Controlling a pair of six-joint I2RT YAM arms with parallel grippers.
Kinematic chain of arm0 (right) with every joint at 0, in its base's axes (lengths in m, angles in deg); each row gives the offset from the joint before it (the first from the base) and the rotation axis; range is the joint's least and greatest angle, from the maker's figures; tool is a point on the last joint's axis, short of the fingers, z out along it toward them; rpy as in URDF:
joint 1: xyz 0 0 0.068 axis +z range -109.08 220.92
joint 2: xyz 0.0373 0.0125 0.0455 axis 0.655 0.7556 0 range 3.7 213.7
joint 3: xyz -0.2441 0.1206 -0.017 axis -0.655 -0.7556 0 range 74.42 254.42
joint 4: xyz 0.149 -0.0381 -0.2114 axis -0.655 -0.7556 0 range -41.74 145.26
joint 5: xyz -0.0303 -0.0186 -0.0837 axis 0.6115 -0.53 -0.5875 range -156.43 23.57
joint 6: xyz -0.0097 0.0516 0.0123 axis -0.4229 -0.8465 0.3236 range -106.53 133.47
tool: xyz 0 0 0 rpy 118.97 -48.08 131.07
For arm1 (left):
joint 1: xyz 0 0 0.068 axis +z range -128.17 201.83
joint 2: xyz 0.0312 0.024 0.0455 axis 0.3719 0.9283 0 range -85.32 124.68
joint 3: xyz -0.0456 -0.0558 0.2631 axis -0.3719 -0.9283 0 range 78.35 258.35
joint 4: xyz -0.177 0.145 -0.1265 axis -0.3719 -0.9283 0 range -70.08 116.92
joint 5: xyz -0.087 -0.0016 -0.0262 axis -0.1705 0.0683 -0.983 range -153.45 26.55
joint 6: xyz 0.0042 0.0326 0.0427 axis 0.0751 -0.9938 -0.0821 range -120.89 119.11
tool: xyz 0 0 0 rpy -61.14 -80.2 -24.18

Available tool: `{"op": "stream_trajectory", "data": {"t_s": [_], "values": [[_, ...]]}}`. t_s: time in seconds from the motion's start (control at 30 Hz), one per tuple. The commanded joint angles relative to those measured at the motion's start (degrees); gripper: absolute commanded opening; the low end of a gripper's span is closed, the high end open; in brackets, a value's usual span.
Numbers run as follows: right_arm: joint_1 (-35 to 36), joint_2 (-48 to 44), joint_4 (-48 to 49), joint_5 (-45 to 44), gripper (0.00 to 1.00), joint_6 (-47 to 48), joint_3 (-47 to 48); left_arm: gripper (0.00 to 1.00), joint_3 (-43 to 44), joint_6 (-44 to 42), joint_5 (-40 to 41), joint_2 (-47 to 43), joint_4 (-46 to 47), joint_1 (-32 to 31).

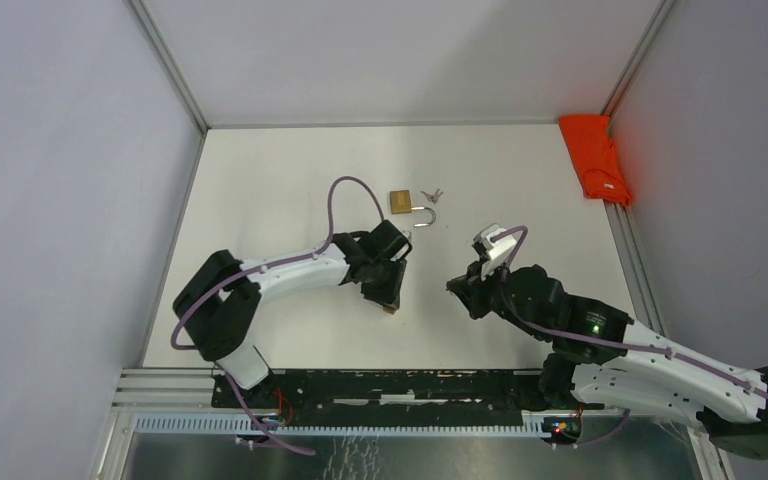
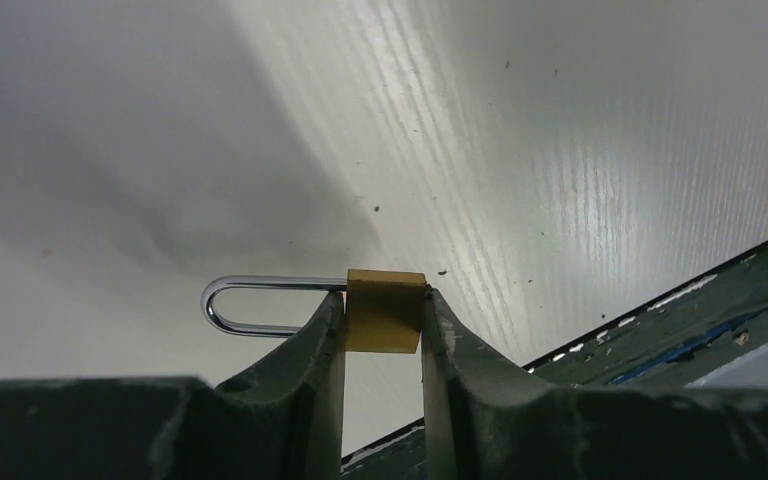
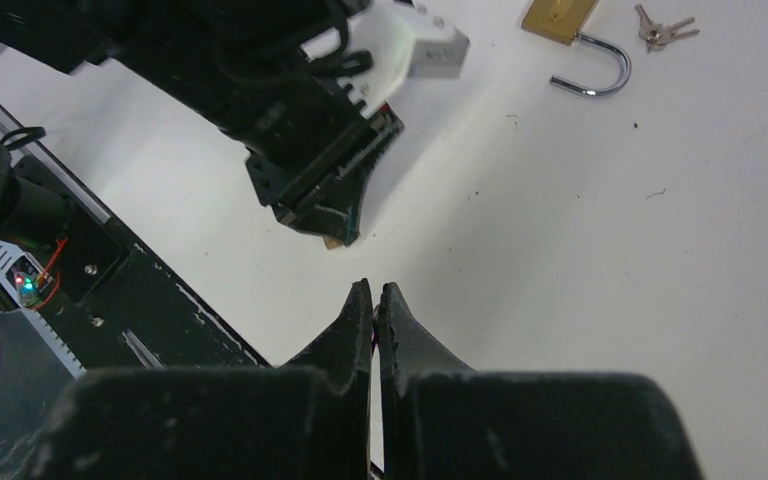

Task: Unlock with the key
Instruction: Pick up the lock from the center of the board, then place the lock at the center of the board.

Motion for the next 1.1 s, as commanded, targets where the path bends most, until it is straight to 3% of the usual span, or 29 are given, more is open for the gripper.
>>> {"op": "stream_trajectory", "data": {"t_s": [0.0, 0.2, 0.57, 0.77, 0.93, 1.07], "values": [[0.04, -1.58, -0.08, -1.29, 0.00, 1.14, 2.69, 0.06, 4.05, -6.72, -10.01, 3.10, -2.00, 0.02], [0.04, -2.69, -0.09, -1.77, 0.00, 1.33, 2.51, 0.07, 5.16, -6.54, -26.33, 5.03, 1.05, 2.11], [-0.01, -4.42, 1.20, -1.22, 0.00, 1.63, 1.45, 0.07, 14.62, -10.73, -37.94, 9.85, -7.86, 4.04], [0.04, -5.75, 0.33, -2.27, 0.00, 1.69, 1.46, 0.07, 14.07, -10.72, -46.33, 11.23, -7.91, 5.59], [0.03, -5.67, 0.79, -2.09, 0.00, 1.49, 1.40, 0.07, 14.87, -12.16, -45.67, 13.08, -9.50, 5.61], [0.04, -5.75, 0.44, -2.12, 0.00, 1.60, 2.01, 0.08, 15.45, -12.05, -40.14, 13.13, -9.33, 5.65]]}}
